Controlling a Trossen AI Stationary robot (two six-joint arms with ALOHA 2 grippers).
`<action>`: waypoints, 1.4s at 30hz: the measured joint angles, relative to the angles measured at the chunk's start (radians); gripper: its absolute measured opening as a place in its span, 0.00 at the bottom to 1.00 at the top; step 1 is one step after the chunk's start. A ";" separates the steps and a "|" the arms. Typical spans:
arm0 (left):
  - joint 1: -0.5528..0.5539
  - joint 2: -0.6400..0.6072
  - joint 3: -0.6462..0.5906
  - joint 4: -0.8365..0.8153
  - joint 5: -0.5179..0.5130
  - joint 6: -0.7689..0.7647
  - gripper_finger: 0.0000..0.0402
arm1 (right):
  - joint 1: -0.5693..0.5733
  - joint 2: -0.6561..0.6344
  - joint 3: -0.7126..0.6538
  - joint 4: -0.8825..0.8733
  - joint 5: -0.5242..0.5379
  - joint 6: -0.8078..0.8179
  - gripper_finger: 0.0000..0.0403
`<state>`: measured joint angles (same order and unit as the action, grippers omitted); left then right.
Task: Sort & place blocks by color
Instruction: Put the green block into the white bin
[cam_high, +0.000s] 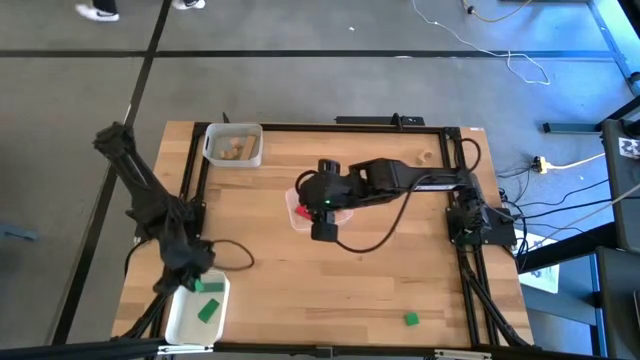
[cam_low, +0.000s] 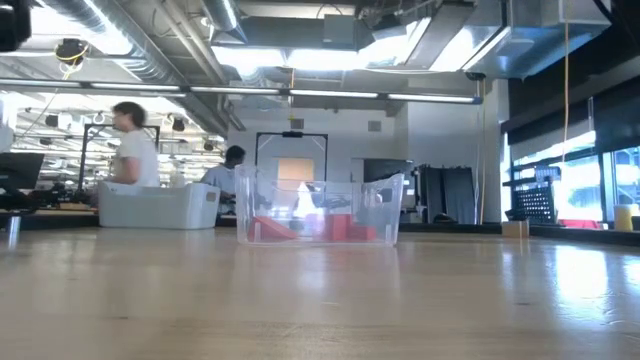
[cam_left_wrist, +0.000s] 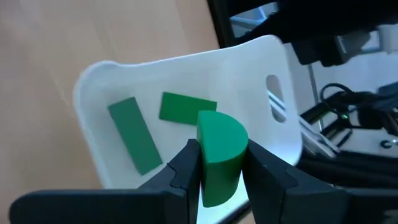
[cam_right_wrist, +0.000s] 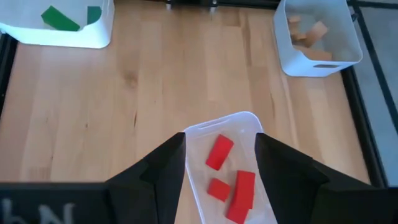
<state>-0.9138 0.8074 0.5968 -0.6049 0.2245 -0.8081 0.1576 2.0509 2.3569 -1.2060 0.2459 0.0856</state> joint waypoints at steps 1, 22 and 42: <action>-0.025 0.021 -0.009 0.024 -0.021 -0.028 0.23 | 0.003 -0.003 0.000 -0.002 0.000 -0.010 0.48; -0.115 0.357 -0.020 0.155 -0.049 -0.343 0.23 | 0.007 -0.004 -0.001 -0.009 -0.003 -0.024 0.48; -0.111 0.372 -0.020 0.152 -0.075 -0.350 0.31 | 0.012 -0.004 -0.001 -0.023 -0.003 0.015 0.48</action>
<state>-1.0252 1.1790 0.5766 -0.4526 0.1499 -1.1580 0.1697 2.0472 2.3558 -1.2293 0.2428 0.1008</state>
